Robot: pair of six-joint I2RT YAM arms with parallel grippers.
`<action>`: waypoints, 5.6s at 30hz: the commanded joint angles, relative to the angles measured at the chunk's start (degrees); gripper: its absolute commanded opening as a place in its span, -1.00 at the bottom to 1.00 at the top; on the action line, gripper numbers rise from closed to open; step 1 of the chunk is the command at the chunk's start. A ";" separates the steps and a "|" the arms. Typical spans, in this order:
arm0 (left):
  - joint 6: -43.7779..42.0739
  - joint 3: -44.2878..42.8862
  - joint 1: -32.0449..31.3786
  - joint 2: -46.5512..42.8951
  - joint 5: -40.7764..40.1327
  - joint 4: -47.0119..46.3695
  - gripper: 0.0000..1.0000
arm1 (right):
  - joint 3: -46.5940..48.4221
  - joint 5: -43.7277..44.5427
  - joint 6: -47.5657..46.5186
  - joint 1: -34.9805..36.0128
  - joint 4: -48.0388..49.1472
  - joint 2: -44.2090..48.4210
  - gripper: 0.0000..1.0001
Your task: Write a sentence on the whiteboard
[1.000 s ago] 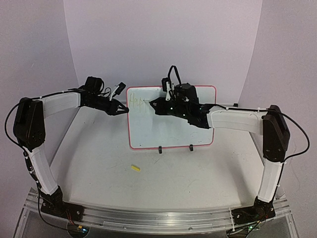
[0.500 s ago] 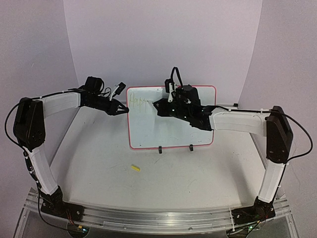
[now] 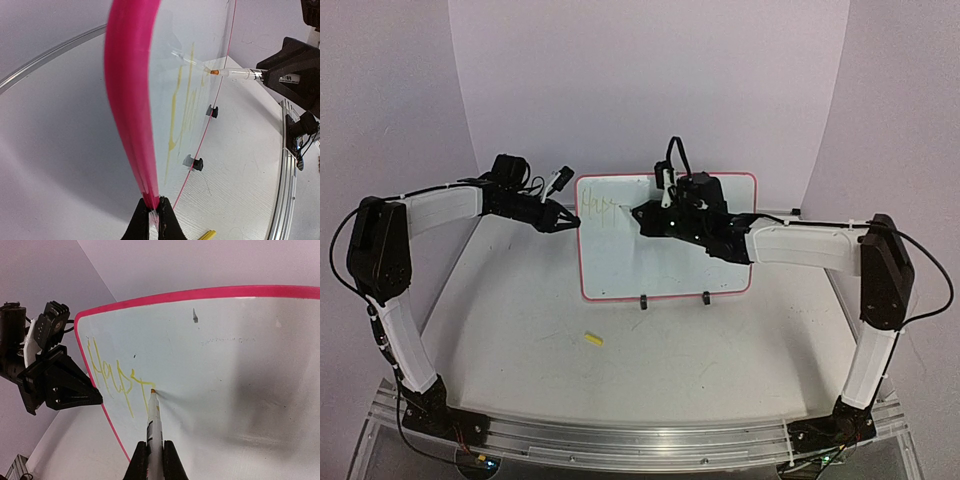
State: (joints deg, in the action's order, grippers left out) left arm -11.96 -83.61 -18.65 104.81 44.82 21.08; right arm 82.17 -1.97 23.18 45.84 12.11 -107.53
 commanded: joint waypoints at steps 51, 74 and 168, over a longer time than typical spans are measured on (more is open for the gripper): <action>-1.43 1.00 -0.86 -3.30 -1.65 -1.00 -1.00 | -0.06 -7.51 -0.52 -1.91 -4.64 4.26 -1.00; -1.48 0.84 -0.86 -3.03 -1.39 -0.87 -1.00 | 3.58 -3.08 -0.94 -2.24 -4.63 0.87 -1.00; -1.37 0.82 -0.94 -4.00 -1.40 -0.78 -1.00 | -1.87 -2.96 -1.50 -2.42 0.45 3.70 -1.00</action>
State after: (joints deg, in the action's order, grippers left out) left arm -12.03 -82.81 -19.09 103.90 44.24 21.02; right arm 78.70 -6.58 21.91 43.64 12.47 -103.42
